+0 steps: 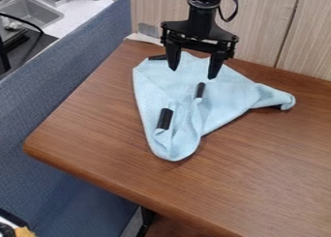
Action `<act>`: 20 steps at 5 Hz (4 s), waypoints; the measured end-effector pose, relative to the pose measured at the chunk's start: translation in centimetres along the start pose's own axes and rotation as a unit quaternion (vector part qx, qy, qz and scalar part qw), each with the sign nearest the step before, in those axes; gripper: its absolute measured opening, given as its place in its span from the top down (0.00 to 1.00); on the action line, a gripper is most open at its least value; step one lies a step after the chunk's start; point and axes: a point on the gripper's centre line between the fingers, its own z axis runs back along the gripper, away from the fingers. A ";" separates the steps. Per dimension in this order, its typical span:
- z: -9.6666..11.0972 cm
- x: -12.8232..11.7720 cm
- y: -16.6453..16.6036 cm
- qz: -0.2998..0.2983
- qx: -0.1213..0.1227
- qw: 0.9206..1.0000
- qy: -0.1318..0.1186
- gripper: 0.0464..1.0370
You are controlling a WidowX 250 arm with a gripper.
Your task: Fold the cloth from left to rigth
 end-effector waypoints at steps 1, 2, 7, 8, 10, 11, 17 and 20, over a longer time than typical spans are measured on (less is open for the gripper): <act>-1.3 -0.5 0.0 0.003 0.004 1.000 0.019 0.04; -2.3 -2.4 1.4 0.024 0.016 0.999 0.044 0.04; -7.9 -3.4 4.2 0.082 0.002 0.992 0.095 0.08; -8.3 -3.2 3.7 0.071 0.018 0.992 0.107 0.24; -8.9 -3.1 3.1 0.059 0.022 0.991 0.116 0.79; -8.9 -3.2 3.1 0.062 0.022 0.991 0.116 0.92; -0.2 0.5 -2.5 0.027 -0.073 0.996 0.035 0.97; -6.1 1.9 -7.6 0.020 -0.081 0.995 0.052 0.97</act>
